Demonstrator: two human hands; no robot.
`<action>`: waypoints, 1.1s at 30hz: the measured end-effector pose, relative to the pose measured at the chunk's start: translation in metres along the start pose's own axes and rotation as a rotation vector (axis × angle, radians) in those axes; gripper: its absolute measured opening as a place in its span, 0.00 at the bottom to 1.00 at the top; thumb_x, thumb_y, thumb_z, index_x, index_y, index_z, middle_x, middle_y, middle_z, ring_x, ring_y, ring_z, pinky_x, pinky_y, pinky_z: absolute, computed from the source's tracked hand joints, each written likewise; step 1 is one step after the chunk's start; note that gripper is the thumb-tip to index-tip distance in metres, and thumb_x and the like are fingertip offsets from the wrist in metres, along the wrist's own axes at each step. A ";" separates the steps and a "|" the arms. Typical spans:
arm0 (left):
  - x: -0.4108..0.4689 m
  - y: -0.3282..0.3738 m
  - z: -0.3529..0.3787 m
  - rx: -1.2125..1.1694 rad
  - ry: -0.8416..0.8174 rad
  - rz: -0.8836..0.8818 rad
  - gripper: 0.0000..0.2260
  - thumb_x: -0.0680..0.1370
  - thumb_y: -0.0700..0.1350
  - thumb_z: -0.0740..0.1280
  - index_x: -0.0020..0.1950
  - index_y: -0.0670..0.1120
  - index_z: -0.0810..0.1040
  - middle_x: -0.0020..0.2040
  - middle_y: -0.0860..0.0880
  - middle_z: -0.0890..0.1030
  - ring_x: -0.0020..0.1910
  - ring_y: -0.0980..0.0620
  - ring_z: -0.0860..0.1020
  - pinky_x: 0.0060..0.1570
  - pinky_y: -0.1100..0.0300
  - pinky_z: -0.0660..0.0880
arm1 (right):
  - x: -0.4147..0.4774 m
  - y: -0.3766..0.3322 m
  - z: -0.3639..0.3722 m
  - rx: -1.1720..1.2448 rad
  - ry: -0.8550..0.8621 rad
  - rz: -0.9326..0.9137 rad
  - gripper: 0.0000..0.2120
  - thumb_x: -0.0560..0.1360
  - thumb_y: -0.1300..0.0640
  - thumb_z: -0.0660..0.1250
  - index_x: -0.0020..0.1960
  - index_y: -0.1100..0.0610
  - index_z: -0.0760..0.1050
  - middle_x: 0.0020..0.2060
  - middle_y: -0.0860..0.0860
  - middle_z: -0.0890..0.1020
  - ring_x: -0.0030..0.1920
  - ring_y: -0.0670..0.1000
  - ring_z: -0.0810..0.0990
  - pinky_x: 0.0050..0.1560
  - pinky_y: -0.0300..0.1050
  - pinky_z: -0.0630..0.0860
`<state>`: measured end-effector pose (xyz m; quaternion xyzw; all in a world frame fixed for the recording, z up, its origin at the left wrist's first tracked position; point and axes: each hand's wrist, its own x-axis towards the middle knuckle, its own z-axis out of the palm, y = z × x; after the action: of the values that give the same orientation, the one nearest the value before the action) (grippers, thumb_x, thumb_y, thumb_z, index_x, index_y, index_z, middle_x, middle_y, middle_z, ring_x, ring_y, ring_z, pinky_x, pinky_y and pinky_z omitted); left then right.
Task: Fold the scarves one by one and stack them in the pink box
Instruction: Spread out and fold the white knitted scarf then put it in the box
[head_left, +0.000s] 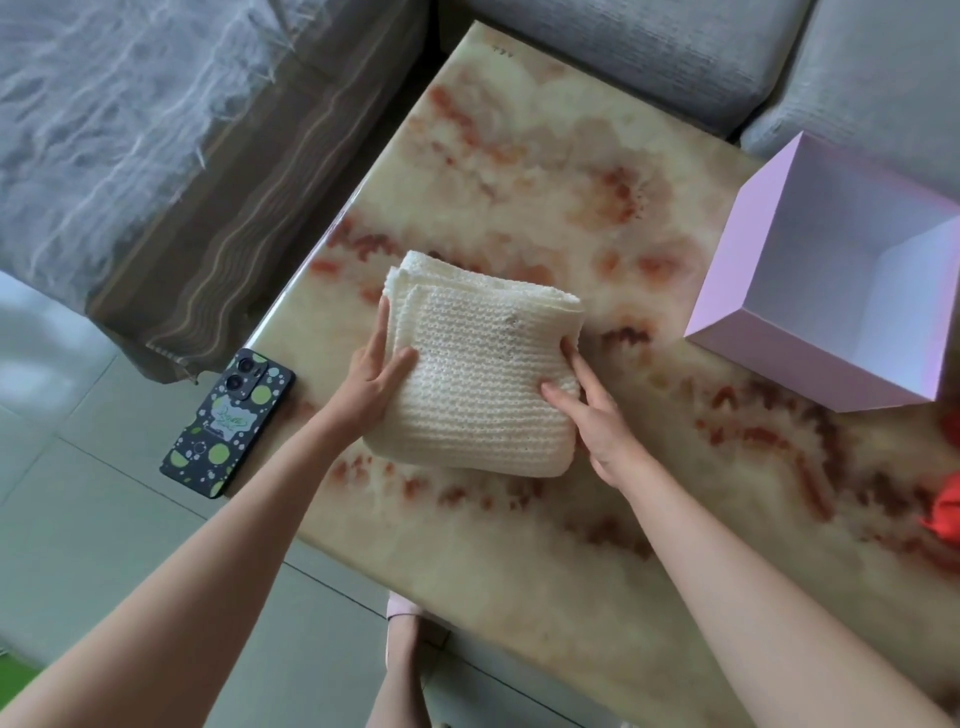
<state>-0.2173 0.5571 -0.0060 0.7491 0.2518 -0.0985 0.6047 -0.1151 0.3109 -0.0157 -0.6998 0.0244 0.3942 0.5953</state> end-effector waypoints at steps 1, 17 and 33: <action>-0.001 0.004 -0.001 0.020 -0.004 0.031 0.29 0.76 0.62 0.58 0.67 0.75 0.41 0.76 0.51 0.56 0.71 0.47 0.63 0.72 0.45 0.59 | -0.001 0.000 0.001 -0.001 0.009 -0.002 0.31 0.75 0.56 0.68 0.73 0.40 0.61 0.66 0.42 0.72 0.61 0.39 0.73 0.59 0.37 0.71; -0.021 0.044 0.017 0.015 -0.180 0.116 0.20 0.82 0.42 0.56 0.72 0.59 0.64 0.70 0.63 0.61 0.71 0.58 0.61 0.73 0.58 0.55 | -0.042 -0.031 -0.045 -0.100 -0.019 -0.052 0.34 0.75 0.65 0.66 0.73 0.40 0.60 0.62 0.35 0.72 0.60 0.33 0.72 0.58 0.31 0.70; -0.015 0.005 0.053 -0.298 -0.476 -0.189 0.24 0.73 0.43 0.69 0.66 0.61 0.72 0.68 0.68 0.64 0.66 0.65 0.66 0.68 0.62 0.64 | -0.054 0.023 -0.059 -0.051 0.056 0.083 0.39 0.70 0.55 0.73 0.74 0.38 0.56 0.60 0.39 0.75 0.57 0.36 0.75 0.51 0.32 0.71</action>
<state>-0.2189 0.5020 -0.0082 0.5813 0.1833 -0.2891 0.7382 -0.1330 0.2305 -0.0044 -0.7239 0.0601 0.3992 0.5594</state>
